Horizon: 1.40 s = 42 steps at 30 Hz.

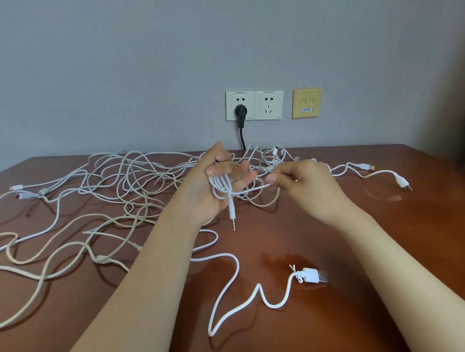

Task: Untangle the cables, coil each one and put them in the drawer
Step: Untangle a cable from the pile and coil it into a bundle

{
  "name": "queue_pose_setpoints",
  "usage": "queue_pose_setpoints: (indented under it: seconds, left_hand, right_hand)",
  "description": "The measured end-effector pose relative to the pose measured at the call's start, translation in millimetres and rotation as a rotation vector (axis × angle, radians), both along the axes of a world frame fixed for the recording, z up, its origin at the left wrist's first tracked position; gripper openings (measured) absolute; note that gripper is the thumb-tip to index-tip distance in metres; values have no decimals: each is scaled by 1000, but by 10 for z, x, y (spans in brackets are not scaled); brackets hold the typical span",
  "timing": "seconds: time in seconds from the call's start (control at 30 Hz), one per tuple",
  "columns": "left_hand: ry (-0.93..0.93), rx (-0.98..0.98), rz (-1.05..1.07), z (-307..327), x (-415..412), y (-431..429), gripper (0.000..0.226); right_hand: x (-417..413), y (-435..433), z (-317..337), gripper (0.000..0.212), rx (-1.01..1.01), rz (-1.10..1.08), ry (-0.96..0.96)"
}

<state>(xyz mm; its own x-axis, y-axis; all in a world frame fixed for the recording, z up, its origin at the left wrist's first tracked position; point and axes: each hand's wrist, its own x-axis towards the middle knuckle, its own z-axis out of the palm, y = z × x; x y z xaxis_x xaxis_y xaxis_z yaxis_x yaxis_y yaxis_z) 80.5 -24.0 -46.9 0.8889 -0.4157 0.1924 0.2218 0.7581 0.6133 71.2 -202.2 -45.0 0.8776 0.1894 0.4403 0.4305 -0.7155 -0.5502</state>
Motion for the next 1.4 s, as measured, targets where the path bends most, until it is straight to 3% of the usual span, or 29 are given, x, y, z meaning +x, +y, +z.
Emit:
queue_pose_setpoints:
  seconds: [0.17, 0.23, 0.3, 0.47, 0.53, 0.63, 0.7, 0.77, 0.93, 1.07, 1.27, 1.4]
  left_hand:
    - [-143, 126, -42, 10, -62, 34, 33]
    - [-73, 143, -18, 12, -63, 26, 44]
    - [-6, 268, 118, 40, -72, -14, 50]
    - [16, 792, 589, 8, -41, -146, 35]
    - [-44, 963, 654, -16, -43, -175, 32]
    - [-99, 1096, 509, -17, -82, -215, 36]
    - [-102, 1100, 379, -3, -115, -258, 38]
    - [-95, 1075, 249, 6, -145, -297, 38]
    - [-84, 941, 67, -6, -213, -356, 54]
    - [-36, 726, -70, 72, -238, -375, 73]
    - [-22, 625, 27, 86, -262, -315, 37]
    - [22, 515, 107, 100, -228, -267, 26]
  right_hand:
    - [-57, 42, 25, 21, -139, -215, -143]
    - [-64, 48, 20, 20, -173, -224, -242]
    - [-51, 31, 10, 21, -114, -117, -327]
    - [-101, 185, -18, 18, 12, 290, -404]
    - [-170, 272, -23, 25, 135, 379, -313]
    - [-232, 321, 11, 35, 373, 470, 13]
    - [-216, 293, 27, 35, 458, 452, 153]
    - [-216, 285, 51, 36, 471, 432, 168]
    - [-232, 329, -4, 33, 190, 142, -233]
    - [-185, 284, 31, 39, 323, -11, -152]
    - [-173, 230, 40, 40, 406, -54, -211]
    - [-183, 201, 12, 36, 466, -60, -290]
